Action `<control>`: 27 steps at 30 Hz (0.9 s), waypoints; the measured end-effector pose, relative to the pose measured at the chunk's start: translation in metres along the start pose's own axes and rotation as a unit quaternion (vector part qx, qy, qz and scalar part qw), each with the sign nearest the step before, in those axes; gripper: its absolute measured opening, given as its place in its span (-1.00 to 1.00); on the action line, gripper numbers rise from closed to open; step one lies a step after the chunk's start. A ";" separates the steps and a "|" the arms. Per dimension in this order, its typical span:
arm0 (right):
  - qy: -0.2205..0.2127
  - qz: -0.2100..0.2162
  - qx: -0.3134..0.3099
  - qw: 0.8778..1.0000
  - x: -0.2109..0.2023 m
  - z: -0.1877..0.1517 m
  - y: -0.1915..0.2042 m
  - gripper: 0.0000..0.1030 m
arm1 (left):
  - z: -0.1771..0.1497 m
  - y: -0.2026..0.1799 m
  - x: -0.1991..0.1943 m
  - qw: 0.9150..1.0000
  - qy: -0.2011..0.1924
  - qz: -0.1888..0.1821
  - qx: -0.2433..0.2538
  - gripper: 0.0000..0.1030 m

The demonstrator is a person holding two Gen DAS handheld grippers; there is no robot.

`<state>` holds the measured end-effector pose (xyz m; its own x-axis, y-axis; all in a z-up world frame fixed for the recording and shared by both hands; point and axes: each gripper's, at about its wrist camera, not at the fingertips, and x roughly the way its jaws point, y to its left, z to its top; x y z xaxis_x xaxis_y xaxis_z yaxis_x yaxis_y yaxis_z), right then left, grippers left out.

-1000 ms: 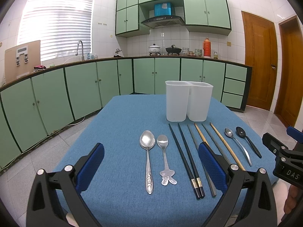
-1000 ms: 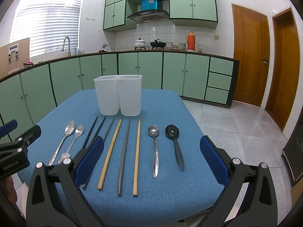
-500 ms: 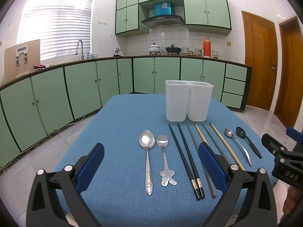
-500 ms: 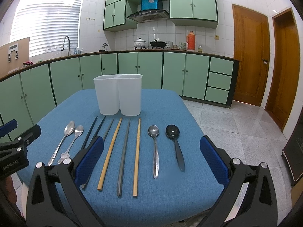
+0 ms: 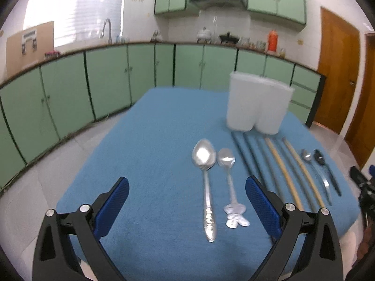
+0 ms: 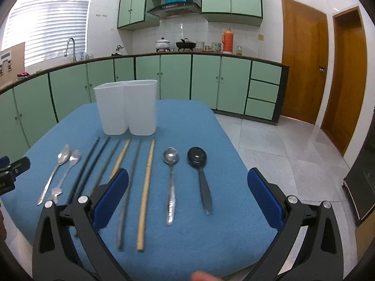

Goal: Organize utensils
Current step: 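Grasp the large ornate silver spoon with the left gripper while the right gripper grasps the black spoon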

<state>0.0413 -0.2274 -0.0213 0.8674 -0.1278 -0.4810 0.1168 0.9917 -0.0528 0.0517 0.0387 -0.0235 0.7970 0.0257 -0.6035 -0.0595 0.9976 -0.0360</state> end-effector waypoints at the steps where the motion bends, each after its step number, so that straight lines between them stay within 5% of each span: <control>1: 0.003 -0.003 0.000 1.000 0.005 0.002 -0.003 0.91 | 0.003 0.001 0.007 1.000 0.009 0.003 0.002 0.88; 14: 0.049 -0.035 -0.005 0.998 0.064 0.024 -0.020 0.91 | 0.047 -0.007 0.092 0.996 0.086 -0.002 -0.007 0.87; 23: 0.067 -0.021 -0.009 0.997 0.089 0.030 -0.015 0.91 | 0.051 -0.008 0.133 0.990 0.142 -0.012 -0.012 0.48; 27: 0.081 -0.019 -0.012 0.996 0.102 0.031 -0.015 0.91 | 0.049 -0.011 0.135 0.991 0.136 -0.010 0.001 0.41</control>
<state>0.1427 -0.2561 -0.0425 0.7726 -0.1633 -0.6136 0.1345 0.9865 -0.0931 0.1894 0.0342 -0.0651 0.6066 -0.0126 -0.7949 -0.0440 0.9978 -0.0495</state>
